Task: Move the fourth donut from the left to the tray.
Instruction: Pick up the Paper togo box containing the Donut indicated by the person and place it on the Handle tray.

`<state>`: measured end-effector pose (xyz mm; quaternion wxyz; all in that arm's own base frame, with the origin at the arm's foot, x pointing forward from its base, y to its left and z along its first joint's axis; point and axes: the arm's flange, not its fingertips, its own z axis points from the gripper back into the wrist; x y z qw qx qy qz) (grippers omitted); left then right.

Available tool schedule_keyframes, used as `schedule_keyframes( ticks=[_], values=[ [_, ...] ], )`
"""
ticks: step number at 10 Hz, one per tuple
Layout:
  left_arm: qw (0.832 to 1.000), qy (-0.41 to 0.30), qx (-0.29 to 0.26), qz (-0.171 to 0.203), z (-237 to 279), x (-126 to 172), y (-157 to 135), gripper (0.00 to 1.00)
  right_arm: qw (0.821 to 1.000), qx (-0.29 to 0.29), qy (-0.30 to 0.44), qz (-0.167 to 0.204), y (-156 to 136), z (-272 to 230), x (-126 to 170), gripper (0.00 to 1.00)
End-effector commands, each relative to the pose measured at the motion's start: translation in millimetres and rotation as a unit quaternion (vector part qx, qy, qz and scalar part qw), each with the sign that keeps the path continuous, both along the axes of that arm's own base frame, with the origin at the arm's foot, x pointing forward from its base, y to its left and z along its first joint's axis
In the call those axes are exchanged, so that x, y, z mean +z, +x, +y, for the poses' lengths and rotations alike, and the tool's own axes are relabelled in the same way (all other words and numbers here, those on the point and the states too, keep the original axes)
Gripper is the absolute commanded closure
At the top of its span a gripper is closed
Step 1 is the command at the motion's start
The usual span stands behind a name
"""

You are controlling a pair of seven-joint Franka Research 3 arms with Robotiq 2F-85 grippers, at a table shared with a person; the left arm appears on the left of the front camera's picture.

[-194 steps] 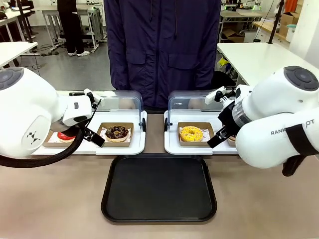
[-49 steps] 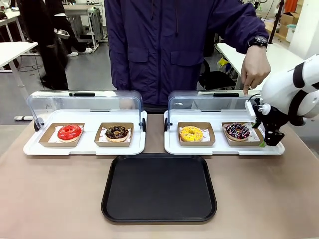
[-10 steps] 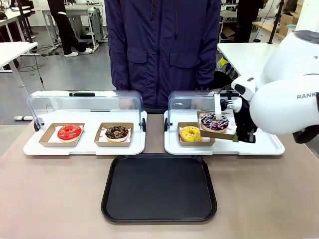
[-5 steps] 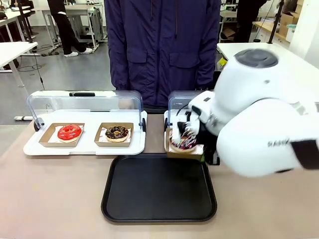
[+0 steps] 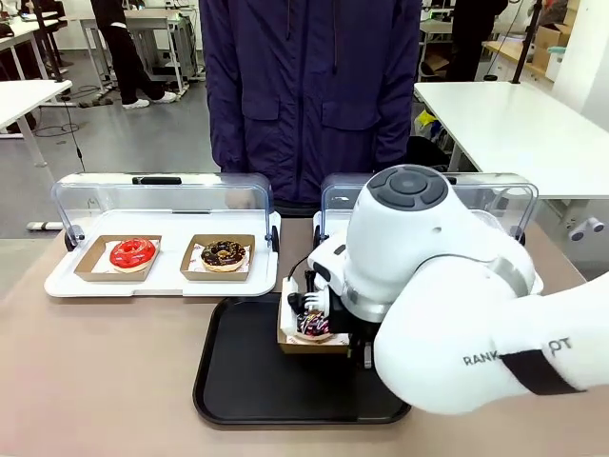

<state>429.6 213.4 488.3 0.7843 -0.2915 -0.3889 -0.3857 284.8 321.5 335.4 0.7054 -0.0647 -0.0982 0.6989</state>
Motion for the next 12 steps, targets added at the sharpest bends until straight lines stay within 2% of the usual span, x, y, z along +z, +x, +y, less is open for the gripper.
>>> schedule_keyframes(
  ticks=[1, 5, 10, 11, 12],
  values=[
    [1.0, -0.003, -0.002, -0.004, -0.8, 2.3, -0.8, 0.0, 1.0, -0.006, 0.016, -0.019, -15.4, -4.3, -15.9, 0.98],
    [1.0, -0.003, -0.002, -0.004, -0.8, 2.3, -0.8, 0.0, 0.999, 0.006, 0.031, -0.01, -24.2, 4.2, -28.6, 0.98],
    [1.0, -0.003, -0.002, -0.004, -0.8, 2.3, -0.8, 0.0, 1.0, 0.007, 0.025, 0.012, -18.2, 5.1, -34.7, 0.98],
    [1.0, -0.003, -0.002, -0.004, -0.8, 2.3, -0.8, 0.0, 0.999, 0.009, 0.029, 0.019, -16.1, 2.6, -33.1, 0.39],
    [1.0, -0.003, -0.002, -0.004, -0.8, 2.3, -0.8, 0.0, 0.999, 0.009, 0.029, 0.024, -15.9, 1.6, -31.3, 0.4]
  ],
)
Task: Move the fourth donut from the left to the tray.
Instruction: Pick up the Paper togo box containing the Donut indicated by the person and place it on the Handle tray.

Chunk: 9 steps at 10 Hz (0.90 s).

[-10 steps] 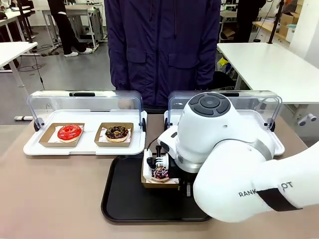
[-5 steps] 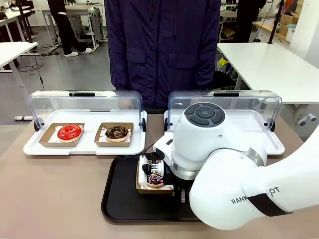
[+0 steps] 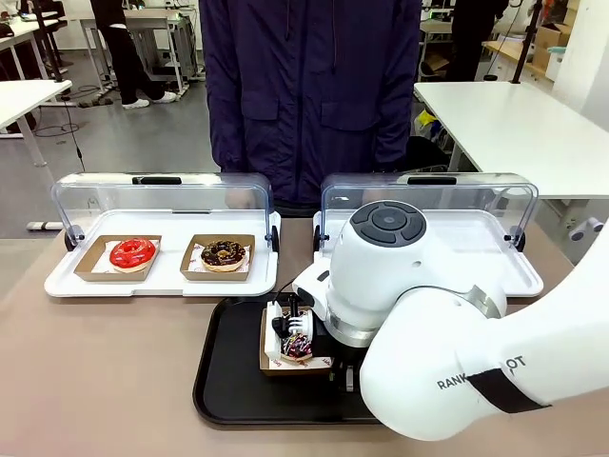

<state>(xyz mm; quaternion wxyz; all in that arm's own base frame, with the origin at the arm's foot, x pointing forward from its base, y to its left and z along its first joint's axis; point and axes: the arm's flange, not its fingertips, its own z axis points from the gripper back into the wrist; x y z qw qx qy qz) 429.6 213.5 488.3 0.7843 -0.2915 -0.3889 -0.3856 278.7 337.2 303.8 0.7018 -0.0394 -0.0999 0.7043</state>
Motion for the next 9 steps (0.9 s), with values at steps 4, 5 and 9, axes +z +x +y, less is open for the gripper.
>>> schedule_keyframes(
  ticks=[4, 5, 9],
  values=[
    [1.0, -0.003, -0.002, -0.004, -0.8, 2.3, -0.8, 0.0, 0.999, -0.003, 0.026, 0.022, -13.9, -20.4, 31.2, 0.18],
    [1.0, -0.003, -0.002, -0.004, -0.8, 2.3, -0.8, 0.0, 0.999, -0.006, 0.029, 0.024, -14.6, -23.3, 42.4, 0.08],
    [1.0, -0.003, -0.002, -0.004, -0.8, 2.3, -0.8, 0.0, 0.999, -0.004, 0.038, 0.036, -17.0, -31.3, 71.5, 0.0]
  ],
)
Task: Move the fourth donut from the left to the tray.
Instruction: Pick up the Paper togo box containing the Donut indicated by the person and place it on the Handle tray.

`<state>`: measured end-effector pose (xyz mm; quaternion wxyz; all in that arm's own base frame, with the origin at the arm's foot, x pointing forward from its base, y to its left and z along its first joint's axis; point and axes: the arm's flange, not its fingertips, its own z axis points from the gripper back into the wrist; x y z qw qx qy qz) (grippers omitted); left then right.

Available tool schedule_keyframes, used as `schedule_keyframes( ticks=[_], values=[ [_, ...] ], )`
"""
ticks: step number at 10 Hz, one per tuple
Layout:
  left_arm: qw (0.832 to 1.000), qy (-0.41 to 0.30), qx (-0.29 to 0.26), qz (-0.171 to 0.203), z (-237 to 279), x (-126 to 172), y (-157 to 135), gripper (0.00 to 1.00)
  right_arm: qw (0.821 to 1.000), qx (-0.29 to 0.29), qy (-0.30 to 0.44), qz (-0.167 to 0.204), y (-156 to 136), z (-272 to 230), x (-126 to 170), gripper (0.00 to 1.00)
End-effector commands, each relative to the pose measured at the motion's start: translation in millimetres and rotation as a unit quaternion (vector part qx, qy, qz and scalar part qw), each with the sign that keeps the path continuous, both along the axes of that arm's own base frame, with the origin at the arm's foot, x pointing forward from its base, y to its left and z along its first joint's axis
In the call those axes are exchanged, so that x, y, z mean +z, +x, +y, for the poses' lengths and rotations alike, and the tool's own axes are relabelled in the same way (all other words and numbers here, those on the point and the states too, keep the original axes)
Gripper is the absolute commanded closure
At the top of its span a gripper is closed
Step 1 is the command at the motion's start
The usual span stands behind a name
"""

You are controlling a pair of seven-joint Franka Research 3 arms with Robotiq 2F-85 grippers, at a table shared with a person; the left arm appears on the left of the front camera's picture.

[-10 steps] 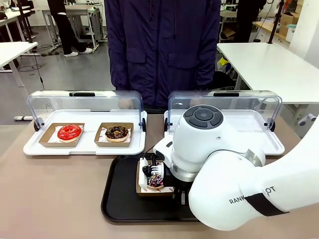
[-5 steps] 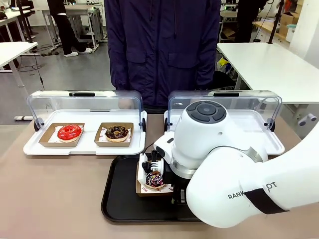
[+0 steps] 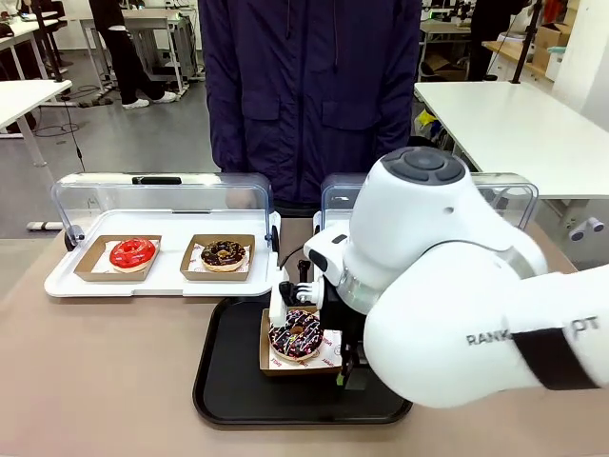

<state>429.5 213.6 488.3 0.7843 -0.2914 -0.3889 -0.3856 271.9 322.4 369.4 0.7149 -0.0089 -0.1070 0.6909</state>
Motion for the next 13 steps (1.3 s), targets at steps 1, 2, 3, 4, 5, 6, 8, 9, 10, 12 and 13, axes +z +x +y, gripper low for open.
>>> schedule_keyframes(
  ticks=[1, 2, 3, 4, 5, 6, 8, 9, 10, 12, 13],
  values=[
    [1.0, -0.003, -0.002, -0.004, -0.9, 2.3, -0.7, 0.0, 0.999, 0.016, 0.018, 0.021, -9.8, -19.0, 12.2, 0.0],
    [1.0, -0.003, -0.002, -0.004, -0.9, 2.3, -0.7, 0.0, 1.0, 0.0, 0.0, 0.0, 0.0, 0.0, 0.0, 0.0],
    [1.0, -0.003, -0.002, -0.004, -0.9, 2.3, -0.7, 0.0, 1.0, 0.0, 0.0, 0.0, 0.0, 0.0, 0.0, 0.0],
    [1.0, -0.003, -0.002, -0.004, -0.9, 2.3, -0.7, 0.0, 1.0, 0.0, 0.0, 0.0, 0.0, 0.0, 0.0, 0.0],
    [1.0, -0.003, -0.002, -0.004, -0.9, 2.3, -0.7, 0.0, 1.0, 0.0, 0.0, 0.0, 0.0, 0.0, 0.0, 0.0],
    [1.0, -0.003, -0.002, -0.004, -0.9, 2.3, -0.7, 0.0, 1.0, 0.0, 0.0, 0.0, 0.0, 0.0, 0.0, 0.0],
    [1.0, -0.003, -0.002, -0.004, -0.9, 2.3, -0.7, 0.0, 1.0, 0.0, 0.0, 0.0, 0.0, 0.0, 0.0, 0.0],
    [1.0, -0.003, -0.002, -0.004, -0.9, 2.3, -0.7, 0.0, 1.0, 0.0, 0.0, 0.0, 0.0, 0.0, 0.0, 0.0],
    [1.0, -0.003, -0.002, -0.004, -0.9, 2.3, -0.7, 0.0, 1.0, 0.0, 0.0, 0.0, 0.0, 0.0, 0.0, 0.0],
    [1.0, -0.003, -0.002, -0.004, -0.9, 2.3, -0.7, 0.0, 1.0, 0.0, 0.0, 0.0, 0.0, 0.0, 0.0, 0.0],
    [1.0, -0.003, -0.002, -0.004, -0.9, 2.3, -0.7, 0.0, 1.0, 0.0, 0.0, 0.0, 0.0, 0.0, 0.0, 0.0]
  ],
)
